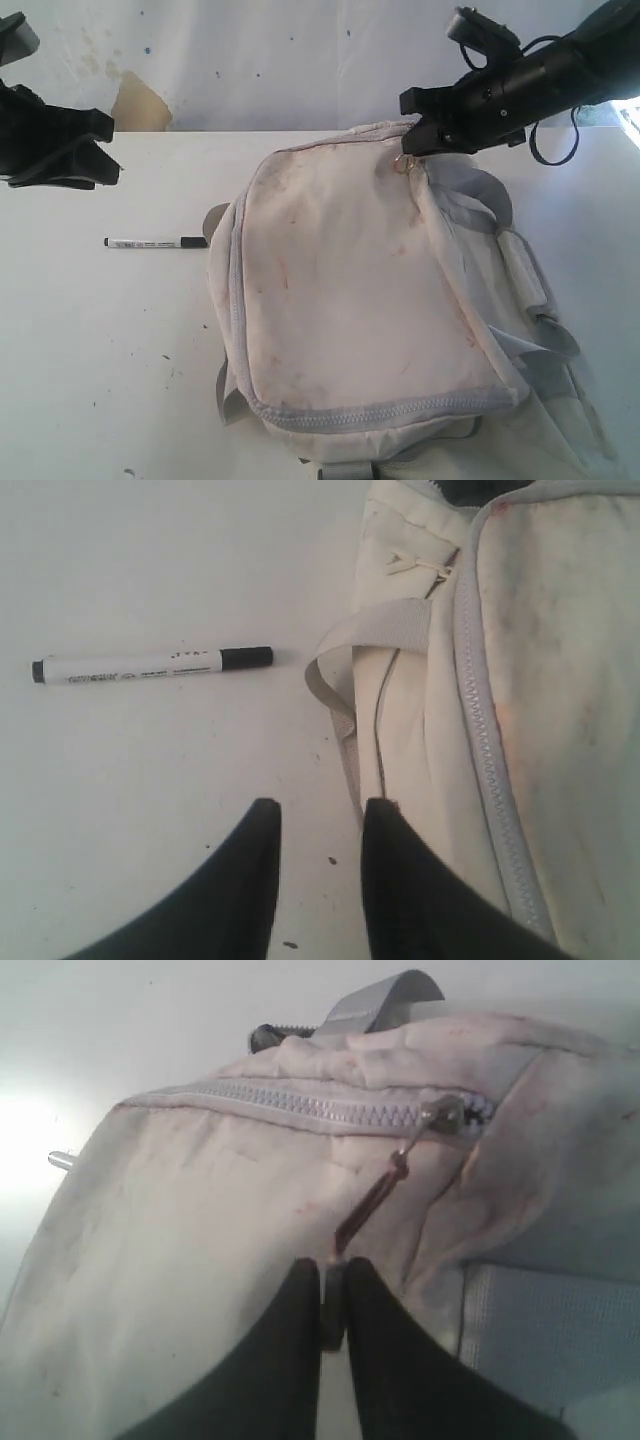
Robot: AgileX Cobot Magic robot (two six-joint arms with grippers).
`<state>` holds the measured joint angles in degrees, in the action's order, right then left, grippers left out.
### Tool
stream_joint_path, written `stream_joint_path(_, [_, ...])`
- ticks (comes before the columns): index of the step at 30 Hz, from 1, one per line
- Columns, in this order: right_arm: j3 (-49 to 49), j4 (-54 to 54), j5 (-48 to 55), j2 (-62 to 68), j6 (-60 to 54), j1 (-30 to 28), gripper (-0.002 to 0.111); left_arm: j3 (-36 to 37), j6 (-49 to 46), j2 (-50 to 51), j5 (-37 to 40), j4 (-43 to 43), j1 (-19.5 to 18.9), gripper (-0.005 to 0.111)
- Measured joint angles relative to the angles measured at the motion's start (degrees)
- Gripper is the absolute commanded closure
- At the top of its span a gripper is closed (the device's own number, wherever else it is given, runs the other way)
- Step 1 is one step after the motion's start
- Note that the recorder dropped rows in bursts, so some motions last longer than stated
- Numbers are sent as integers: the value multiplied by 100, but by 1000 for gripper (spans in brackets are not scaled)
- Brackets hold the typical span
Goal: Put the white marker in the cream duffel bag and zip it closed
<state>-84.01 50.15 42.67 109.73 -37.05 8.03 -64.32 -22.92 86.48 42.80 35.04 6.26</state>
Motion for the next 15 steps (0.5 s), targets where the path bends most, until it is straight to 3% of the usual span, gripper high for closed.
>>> stream_joint_path(1, [0,0,17,0,0,0,67,0,0,0,-5,77,0,78])
stream_joint_path(3, [0,10,56,0,0,0,57,0,0,19,-5,324,0,78])
stream_joint_path(9, [-54,31,100,0,0,0,57,0,-480,146,5,974,51,78])
stream_joint_path(15, [-259,-304,235,-72,712,-238,57,0,-1139,289,-29,1683,529,78])
